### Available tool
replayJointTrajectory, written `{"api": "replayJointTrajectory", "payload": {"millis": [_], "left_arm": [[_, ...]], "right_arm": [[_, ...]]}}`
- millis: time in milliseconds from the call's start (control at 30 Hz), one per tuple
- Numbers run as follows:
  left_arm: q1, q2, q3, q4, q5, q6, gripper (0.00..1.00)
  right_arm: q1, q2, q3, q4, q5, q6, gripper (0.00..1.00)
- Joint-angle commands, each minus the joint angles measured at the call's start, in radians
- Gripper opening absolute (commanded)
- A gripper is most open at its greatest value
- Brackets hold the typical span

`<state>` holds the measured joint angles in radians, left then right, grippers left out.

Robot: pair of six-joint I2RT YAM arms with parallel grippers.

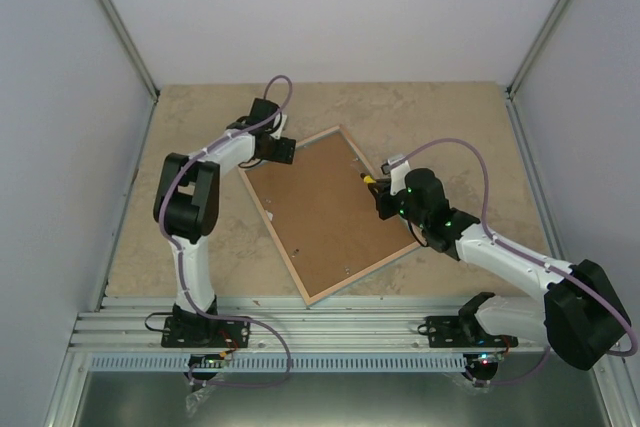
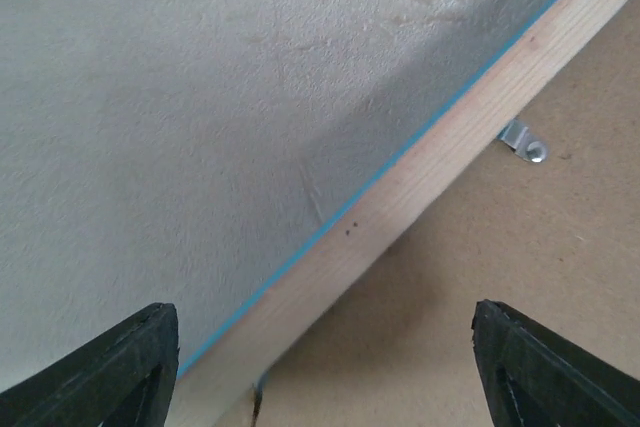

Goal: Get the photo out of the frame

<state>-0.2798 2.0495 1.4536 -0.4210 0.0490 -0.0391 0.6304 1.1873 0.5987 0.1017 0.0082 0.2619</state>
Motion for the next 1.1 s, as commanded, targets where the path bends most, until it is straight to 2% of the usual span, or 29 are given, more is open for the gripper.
{"api": "replayJointTrajectory", "payload": {"millis": [0, 300, 500, 767, 1067], "left_arm": [[0.017, 0.057, 0.068, -0.007, 0.041, 0.066, 0.82], [0.044, 0.117, 0.097, -0.024, 0.087, 0.064, 0.72], [0.043, 0.103, 0.078, -0.057, 0.079, 0.048, 0.55], [0.042, 0.046, 0.015, -0.097, 0.076, -0.045, 0.36], [0.032, -0.037, -0.063, -0.155, 0.062, -0.144, 0.27]], "right_arm": [[-0.004, -0.015, -0.002, -0.016, -0.007, -0.008, 0.01], [-0.004, -0.031, -0.021, -0.030, -0.007, 0.011, 0.00], [-0.005, -0.016, -0.019, -0.003, -0.006, 0.012, 0.00], [-0.004, 0.024, -0.007, 0.034, -0.042, 0.008, 0.01], [-0.004, 0.066, 0.021, 0.040, -0.071, 0.001, 0.00]]}}
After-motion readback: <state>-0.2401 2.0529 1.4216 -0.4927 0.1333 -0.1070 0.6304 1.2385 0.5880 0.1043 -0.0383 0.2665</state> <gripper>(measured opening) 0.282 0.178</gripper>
